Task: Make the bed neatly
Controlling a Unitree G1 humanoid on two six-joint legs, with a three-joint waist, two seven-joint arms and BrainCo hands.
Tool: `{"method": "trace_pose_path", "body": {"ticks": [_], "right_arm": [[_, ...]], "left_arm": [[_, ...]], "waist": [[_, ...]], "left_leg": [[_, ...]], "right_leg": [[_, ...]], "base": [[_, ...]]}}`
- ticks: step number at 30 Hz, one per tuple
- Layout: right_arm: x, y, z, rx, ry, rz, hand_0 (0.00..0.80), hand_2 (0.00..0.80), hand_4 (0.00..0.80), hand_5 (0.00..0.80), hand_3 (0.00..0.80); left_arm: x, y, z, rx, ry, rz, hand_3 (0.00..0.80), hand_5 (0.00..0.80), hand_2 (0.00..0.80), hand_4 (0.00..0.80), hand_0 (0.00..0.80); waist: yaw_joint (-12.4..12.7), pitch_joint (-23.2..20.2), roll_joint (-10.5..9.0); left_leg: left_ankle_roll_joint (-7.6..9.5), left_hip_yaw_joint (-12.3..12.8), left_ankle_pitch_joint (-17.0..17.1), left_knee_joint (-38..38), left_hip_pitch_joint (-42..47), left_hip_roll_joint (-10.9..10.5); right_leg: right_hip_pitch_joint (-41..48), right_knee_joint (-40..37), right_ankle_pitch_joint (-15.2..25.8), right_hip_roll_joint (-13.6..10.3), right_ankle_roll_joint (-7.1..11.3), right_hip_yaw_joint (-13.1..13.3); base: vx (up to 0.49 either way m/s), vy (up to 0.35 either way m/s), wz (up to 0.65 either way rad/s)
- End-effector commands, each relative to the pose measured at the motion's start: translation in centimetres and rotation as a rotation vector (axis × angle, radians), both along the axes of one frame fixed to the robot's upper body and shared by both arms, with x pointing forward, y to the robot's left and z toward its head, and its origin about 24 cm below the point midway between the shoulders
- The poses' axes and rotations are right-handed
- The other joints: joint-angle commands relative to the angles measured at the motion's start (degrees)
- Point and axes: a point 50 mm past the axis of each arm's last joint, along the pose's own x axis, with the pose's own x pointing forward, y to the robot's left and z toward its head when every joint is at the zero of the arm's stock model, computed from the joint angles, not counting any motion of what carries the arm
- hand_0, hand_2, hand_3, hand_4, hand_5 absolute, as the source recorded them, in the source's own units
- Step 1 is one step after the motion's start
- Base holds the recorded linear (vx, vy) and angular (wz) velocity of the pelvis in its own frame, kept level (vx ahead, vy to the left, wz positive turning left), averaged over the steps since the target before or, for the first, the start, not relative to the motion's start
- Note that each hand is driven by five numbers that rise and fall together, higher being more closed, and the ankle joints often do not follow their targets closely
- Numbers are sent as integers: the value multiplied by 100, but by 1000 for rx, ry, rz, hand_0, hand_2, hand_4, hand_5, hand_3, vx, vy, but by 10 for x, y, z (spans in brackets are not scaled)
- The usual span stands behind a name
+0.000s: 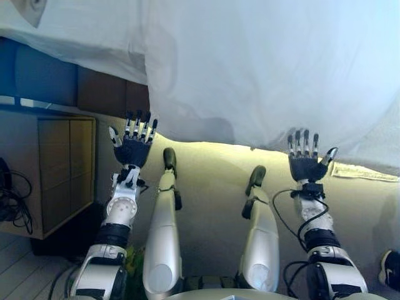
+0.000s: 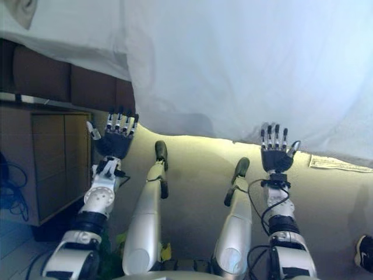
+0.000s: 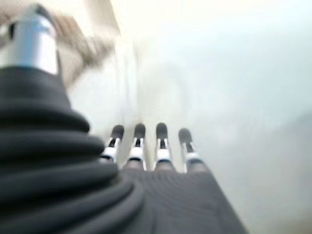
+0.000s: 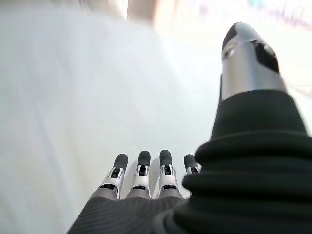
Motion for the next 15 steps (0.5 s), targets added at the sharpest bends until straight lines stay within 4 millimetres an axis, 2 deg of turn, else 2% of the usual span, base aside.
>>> {"method": "trace_pose_path", "body": {"ticks": [1, 4, 6, 7, 9, 13, 15], "right_arm": [[-17, -2, 8, -67, -125, -8, 0, 0, 0, 0, 0], [1, 7, 22, -68, -137, 23, 0, 0, 0, 0, 0], [6, 8, 26, -67, -136, 28, 0, 0, 0, 0, 0], [15, 9, 29, -77, -106, 36, 0, 0, 0, 0, 0], [22, 8, 31, -86, -93, 41, 0, 0, 0, 0, 0], [45, -2, 47, -103, -99, 49, 0, 0, 0, 0, 0], [58, -12, 63, -164, -89, 38, 0, 0, 0, 0, 0]], "left_arm": [[1, 0, 29, -34, -218, -52, 0, 0, 0, 0, 0], [16, -14, 43, -96, -260, -125, 0, 0, 0, 0, 0], [20, -15, 48, -104, -276, -136, 0, 0, 0, 0, 0], [25, -26, 54, -116, -321, -198, 0, 0, 0, 0, 0], [28, -35, 58, -118, -357, -245, 0, 0, 0, 0, 0], [44, -51, 77, -125, -409, -313, 0, 0, 0, 0, 0], [55, -54, 88, -85, -407, -334, 0, 0, 0, 0, 0]], "waist": [[75, 53, -63], [28, 53, -121], [25, 53, -122], [30, 53, -144], [50, 53, -157], [104, 53, -119], [126, 53, -75]], "left_leg": [[-67, -56, -133, 437, -152, 88], [-70, -60, -54, 385, -305, 134], [-80, -61, -75, 377, -354, 149], [-82, -67, -2, 281, -462, 145], [-103, -92, -73, 224, -504, 139], [-117, -111, 95, 98, -908, 125], [-127, -144, 172, 29, -1151, 96]], "right_leg": [[118, -311, 726, -175, -132, 58], [-51, -348, 782, -133, -111, 55], [-110, -342, 762, -125, -100, 53], [-226, -417, 840, -119, -70, 25], [-275, -450, 797, -95, -26, 26], [-668, -545, 944, -93, 10, -5], [-907, -600, 981, -102, 42, 2]], "base": [[-8, -77, 10], [-39, -56, 5], [-33, -32, -1], [-5, -31, -2], [20, -59, -2], [-66, -14, 0], [-49, 18, 4]]}}
